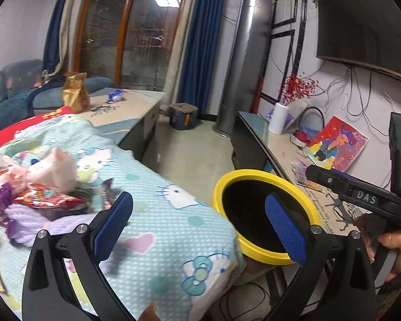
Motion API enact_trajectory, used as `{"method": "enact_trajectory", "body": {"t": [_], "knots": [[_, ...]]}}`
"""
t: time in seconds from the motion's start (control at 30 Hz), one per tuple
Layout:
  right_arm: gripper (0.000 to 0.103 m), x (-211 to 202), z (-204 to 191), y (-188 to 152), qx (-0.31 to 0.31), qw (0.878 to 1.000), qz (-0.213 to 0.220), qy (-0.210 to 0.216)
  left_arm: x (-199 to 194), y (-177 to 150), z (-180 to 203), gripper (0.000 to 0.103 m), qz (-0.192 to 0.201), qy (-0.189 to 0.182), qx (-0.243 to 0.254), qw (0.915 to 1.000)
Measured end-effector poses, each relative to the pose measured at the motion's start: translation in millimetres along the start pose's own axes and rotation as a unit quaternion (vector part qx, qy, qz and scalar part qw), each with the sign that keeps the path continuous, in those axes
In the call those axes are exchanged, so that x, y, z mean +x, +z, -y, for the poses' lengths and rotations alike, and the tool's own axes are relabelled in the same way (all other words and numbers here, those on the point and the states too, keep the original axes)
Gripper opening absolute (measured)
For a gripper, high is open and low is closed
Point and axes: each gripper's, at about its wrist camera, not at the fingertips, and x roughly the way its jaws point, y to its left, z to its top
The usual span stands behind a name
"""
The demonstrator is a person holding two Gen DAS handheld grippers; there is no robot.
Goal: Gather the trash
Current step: 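Move both open tools back from the bin toward the bed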
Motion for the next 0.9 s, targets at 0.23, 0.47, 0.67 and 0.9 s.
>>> {"method": "enact_trajectory", "body": {"t": [0.23,0.47,0.67,0.9], "knots": [[0.079,-9.8,-30.9,-0.9,-0.035,0.999,0.016,0.031,-22.3,0.4,-22.2,0.096,0.025,0.032,-0.007,0.9992],[0.079,-13.5,-58.8,-4.1,-0.065,0.996,0.015,0.061,-41.0,4.7,-44.8,0.096,0.047,0.066,-0.017,0.9966],[0.079,-12.7,-80.5,-9.6,-0.088,0.993,0.008,0.082,-54.3,8.1,-67.7,0.096,0.060,0.091,-0.033,0.9935],[0.079,-10.7,-111.7,-16.1,-0.115,0.987,0.000,0.111,-67.3,8.6,-91.3,0.096,0.071,0.116,-0.052,0.9893]]}}
